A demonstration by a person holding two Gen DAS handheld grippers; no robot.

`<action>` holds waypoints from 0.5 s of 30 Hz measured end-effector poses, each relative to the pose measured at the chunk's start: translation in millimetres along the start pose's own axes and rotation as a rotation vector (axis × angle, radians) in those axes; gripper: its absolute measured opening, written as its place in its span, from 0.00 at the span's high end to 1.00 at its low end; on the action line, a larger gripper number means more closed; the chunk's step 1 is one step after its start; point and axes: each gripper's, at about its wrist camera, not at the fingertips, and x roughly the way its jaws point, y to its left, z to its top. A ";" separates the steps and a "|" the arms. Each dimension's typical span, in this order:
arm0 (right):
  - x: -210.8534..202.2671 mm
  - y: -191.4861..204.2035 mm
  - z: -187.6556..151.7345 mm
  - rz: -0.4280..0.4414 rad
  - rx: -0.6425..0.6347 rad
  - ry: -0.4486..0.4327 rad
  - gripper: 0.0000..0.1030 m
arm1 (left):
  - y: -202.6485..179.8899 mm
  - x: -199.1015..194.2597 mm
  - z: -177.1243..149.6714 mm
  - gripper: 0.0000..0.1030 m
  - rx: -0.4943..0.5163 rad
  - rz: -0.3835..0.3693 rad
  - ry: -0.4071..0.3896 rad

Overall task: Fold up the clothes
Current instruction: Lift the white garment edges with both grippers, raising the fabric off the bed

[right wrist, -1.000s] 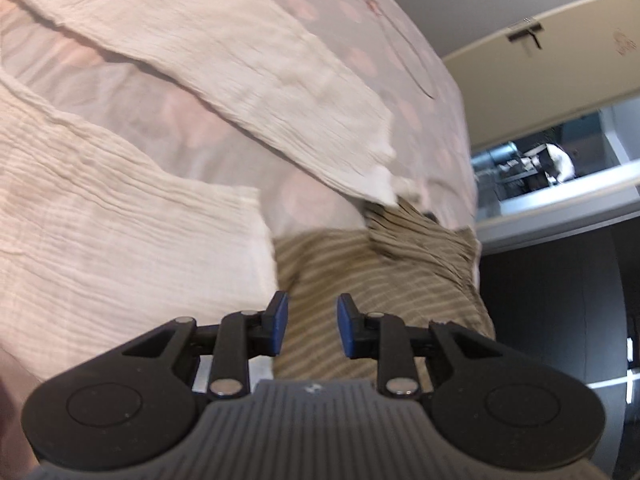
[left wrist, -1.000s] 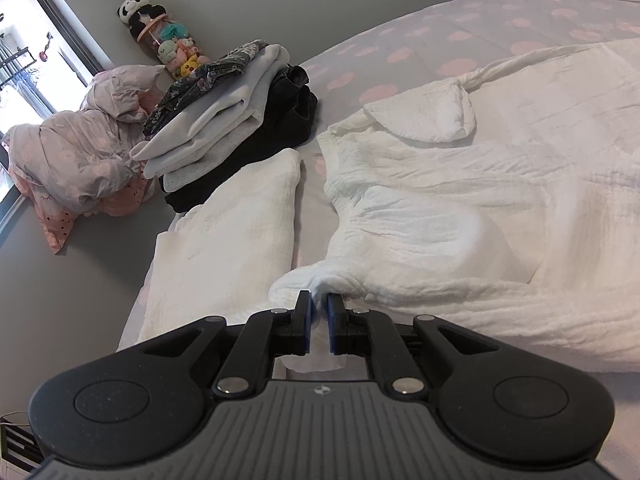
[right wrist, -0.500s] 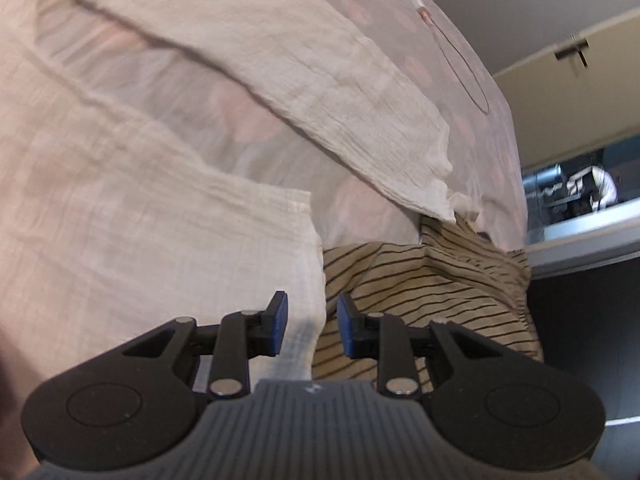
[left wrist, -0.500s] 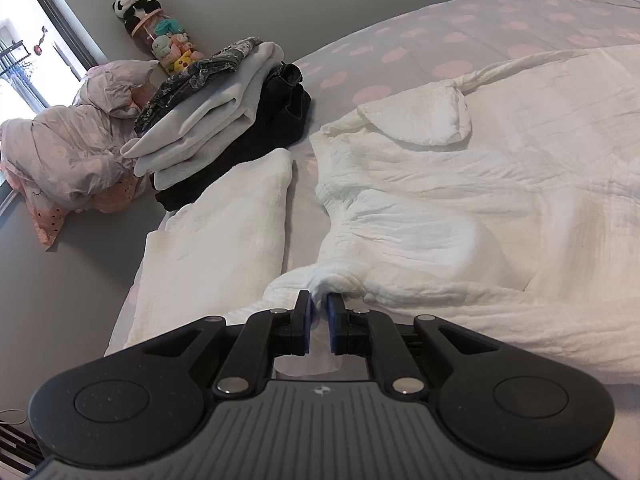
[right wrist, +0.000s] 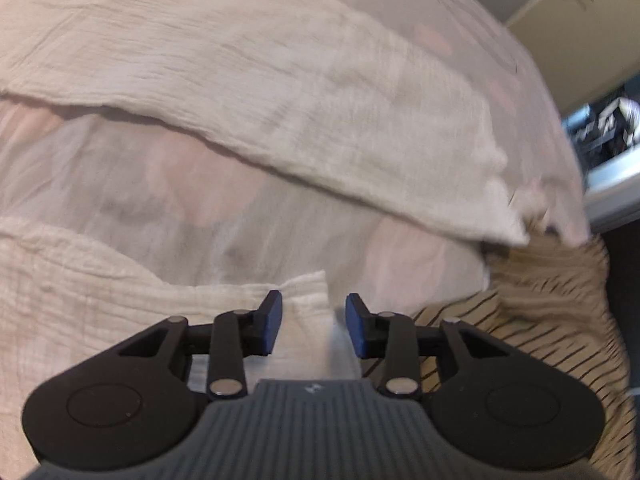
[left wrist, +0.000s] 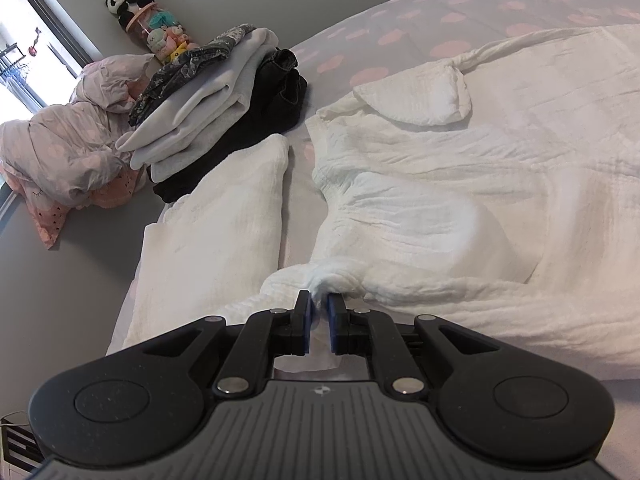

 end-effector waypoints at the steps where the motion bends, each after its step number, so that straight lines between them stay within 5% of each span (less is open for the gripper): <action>1: 0.8 -1.1 -2.5 0.017 0.033 -0.002 0.73 | -0.3 0.7 0.0 0.90 0.001 0.000 0.003; 2: -0.2 -0.4 -4.7 0.031 0.057 -0.007 0.85 | -0.7 1.4 0.0 0.90 0.001 0.000 0.005; 5: -8.6 11.2 -12.2 0.005 0.039 -0.029 0.93 | -2.4 1.3 0.3 0.90 0.008 -0.002 -0.002; 10: -57.6 8.1 -26.1 -0.099 0.080 -0.146 0.95 | -2.6 -8.4 0.4 0.90 0.048 -0.008 -0.026; 15: -130.9 -14.4 -48.2 -0.166 0.197 -0.285 0.95 | -2.5 -34.3 -1.3 0.94 0.270 -0.079 -0.094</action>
